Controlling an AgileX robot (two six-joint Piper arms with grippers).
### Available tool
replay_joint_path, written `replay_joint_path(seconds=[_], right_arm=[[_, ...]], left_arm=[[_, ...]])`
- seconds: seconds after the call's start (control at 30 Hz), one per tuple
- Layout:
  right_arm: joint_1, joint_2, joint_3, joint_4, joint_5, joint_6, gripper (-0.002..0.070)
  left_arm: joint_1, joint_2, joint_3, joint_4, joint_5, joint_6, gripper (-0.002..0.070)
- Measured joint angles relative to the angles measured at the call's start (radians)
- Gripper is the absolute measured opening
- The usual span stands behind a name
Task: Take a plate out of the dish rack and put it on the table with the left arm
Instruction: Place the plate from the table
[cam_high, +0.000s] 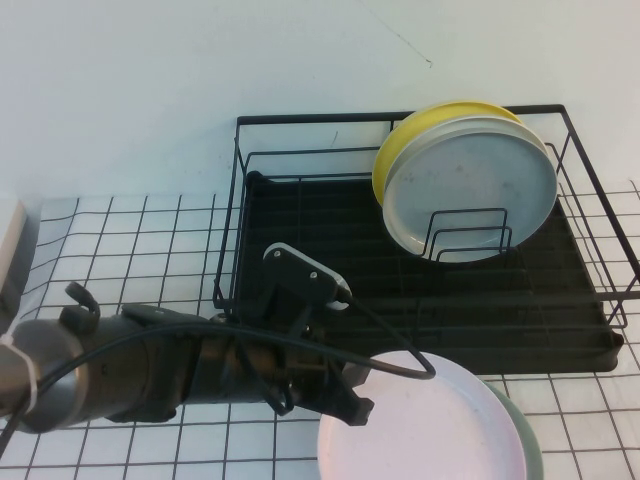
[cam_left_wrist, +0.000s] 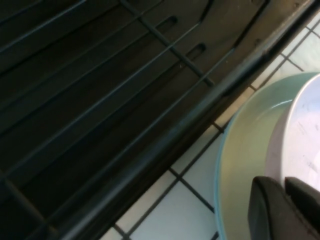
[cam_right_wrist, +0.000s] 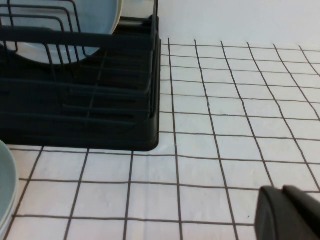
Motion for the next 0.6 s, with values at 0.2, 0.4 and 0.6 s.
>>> replay_joint_path(seconds=[0.2,0.4,0.6], right_arm=[[0.000,0.000,0.000,0.000,0.000,0.000,-0.0002],[0.000,0.000,0.000,0.000,0.000,0.000,-0.0002],[0.000,0.000,0.000,0.000,0.000,0.000,-0.0002]], left_arm=[[0.000,0.036,-0.004,0.000,0.032,0.000,0.0002],[0.000,0.073,-0.004,-0.002,0.054,0.004,0.0001],[0.000,0.077,-0.008,-0.002,0.054,0.036,0.0001]])
